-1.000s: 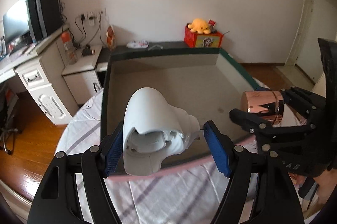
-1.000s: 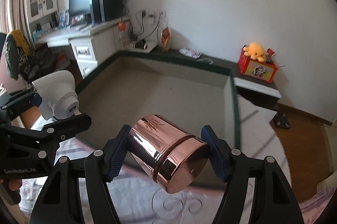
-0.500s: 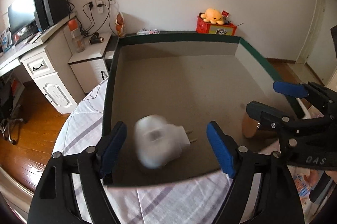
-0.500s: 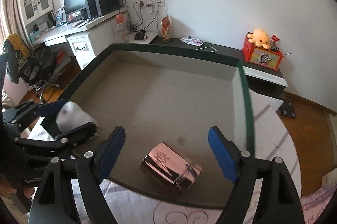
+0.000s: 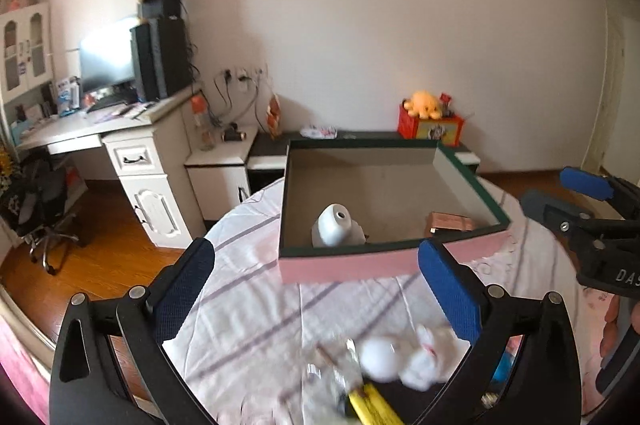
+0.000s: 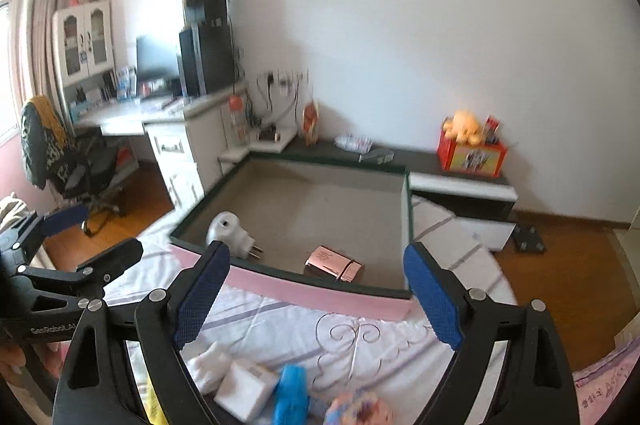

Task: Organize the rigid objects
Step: 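Withdraw both tools from the box back over the bed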

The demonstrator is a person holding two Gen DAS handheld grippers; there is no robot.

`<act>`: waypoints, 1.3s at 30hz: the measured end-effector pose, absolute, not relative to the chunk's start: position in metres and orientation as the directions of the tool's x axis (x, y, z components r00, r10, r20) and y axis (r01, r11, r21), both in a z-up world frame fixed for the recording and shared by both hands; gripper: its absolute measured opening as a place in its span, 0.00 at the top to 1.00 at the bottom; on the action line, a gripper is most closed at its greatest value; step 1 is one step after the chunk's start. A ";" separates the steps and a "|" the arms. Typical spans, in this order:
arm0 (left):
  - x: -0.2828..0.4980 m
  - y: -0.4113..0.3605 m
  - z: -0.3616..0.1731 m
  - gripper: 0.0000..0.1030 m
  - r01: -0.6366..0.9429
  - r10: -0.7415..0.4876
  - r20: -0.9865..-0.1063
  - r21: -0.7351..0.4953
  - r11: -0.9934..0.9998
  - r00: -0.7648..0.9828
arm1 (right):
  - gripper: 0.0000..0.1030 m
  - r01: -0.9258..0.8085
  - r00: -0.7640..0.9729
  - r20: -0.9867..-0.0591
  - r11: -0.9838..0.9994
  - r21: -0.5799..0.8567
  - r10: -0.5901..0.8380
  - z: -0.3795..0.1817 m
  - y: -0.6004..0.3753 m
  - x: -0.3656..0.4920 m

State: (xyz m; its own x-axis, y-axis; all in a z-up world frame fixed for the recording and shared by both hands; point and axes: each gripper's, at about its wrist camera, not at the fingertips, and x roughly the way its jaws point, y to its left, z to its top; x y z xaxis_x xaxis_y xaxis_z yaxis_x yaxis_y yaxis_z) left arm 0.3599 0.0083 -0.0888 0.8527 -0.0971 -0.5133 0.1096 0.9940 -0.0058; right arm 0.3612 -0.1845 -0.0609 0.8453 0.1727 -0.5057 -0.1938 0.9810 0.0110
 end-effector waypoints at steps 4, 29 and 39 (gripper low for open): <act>0.308 0.015 -0.077 0.00 0.078 -0.077 -0.467 -0.018 0.997 0.881 | 0.13 -0.164 0.901 -0.411 0.986 -0.028 0.138 -0.047 -0.180 0.305; 0.174 0.001 -0.035 0.00 0.133 -0.110 -0.339 0.047 0.990 0.934 | 0.13 -0.085 0.951 -0.300 0.996 -0.001 0.081 -0.026 -0.190 0.163; 0.180 -0.003 -0.038 0.00 0.128 -0.098 -0.350 0.063 0.990 0.932 | 0.12 -0.096 0.942 -0.323 0.995 -0.007 0.089 -0.030 -0.191 0.173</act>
